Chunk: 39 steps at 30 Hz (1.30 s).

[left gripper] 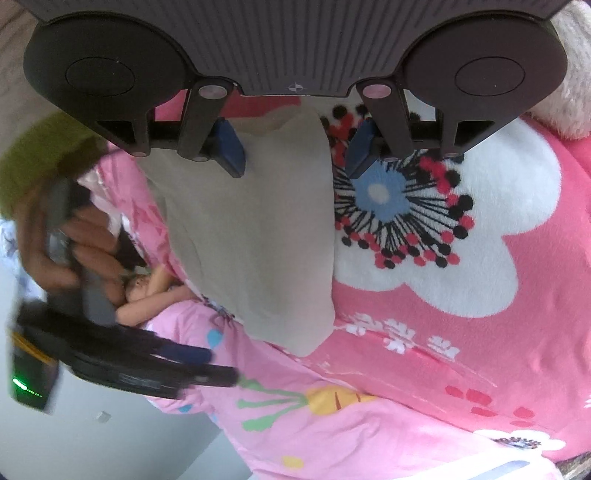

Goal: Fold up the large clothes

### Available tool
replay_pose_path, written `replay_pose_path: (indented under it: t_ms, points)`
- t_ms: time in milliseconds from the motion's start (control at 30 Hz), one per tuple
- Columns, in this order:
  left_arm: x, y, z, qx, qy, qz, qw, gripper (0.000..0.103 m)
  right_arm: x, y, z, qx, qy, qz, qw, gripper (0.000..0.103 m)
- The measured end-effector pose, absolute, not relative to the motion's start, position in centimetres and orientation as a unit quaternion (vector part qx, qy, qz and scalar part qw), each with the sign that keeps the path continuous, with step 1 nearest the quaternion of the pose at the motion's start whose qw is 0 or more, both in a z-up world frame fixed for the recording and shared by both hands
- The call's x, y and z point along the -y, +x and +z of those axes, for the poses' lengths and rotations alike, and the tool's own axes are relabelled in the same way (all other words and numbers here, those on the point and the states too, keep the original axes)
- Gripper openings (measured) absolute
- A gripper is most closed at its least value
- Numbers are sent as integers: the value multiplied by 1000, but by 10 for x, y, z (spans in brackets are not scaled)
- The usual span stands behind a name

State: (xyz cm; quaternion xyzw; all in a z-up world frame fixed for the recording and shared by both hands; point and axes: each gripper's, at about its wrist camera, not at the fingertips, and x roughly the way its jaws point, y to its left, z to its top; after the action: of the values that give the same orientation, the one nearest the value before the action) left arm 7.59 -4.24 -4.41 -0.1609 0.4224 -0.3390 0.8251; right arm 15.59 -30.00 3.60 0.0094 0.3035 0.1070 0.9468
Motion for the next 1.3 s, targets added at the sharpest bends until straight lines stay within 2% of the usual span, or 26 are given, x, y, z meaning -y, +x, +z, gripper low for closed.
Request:
replay_pose_path:
  t_ms: [167, 333, 500, 767, 900, 1000, 1133, 1300]
  points:
    - [28, 80, -22, -403, -167, -352, 828, 103, 349, 99, 45, -289, 86, 78, 950, 103]
    - [29, 117, -14, -421, -206, -363, 806, 103, 437, 61, 6, -322, 240, 24, 916, 103]
    - [48, 162, -36, -480, -233, -373, 759, 103, 492, 57, -61, -378, 380, 51, 843, 103]
    - [77, 204, -81, -556, -264, -358, 702, 103, 507, 104, -118, -399, 469, 176, 768, 103]
    - [89, 206, -82, -551, -256, -359, 708, 103, 495, 129, -116, -413, 433, 186, 779, 103]
    - [96, 202, -71, -543, -230, -349, 729, 103, 469, 135, -102, -428, 358, 149, 817, 103]
    - [101, 192, -55, -525, -205, -353, 747, 103, 425, 118, -59, -408, 226, 107, 878, 103]
    - [99, 187, -41, -516, -210, -355, 751, 103, 398, 106, -23, -380, 194, 109, 898, 103]
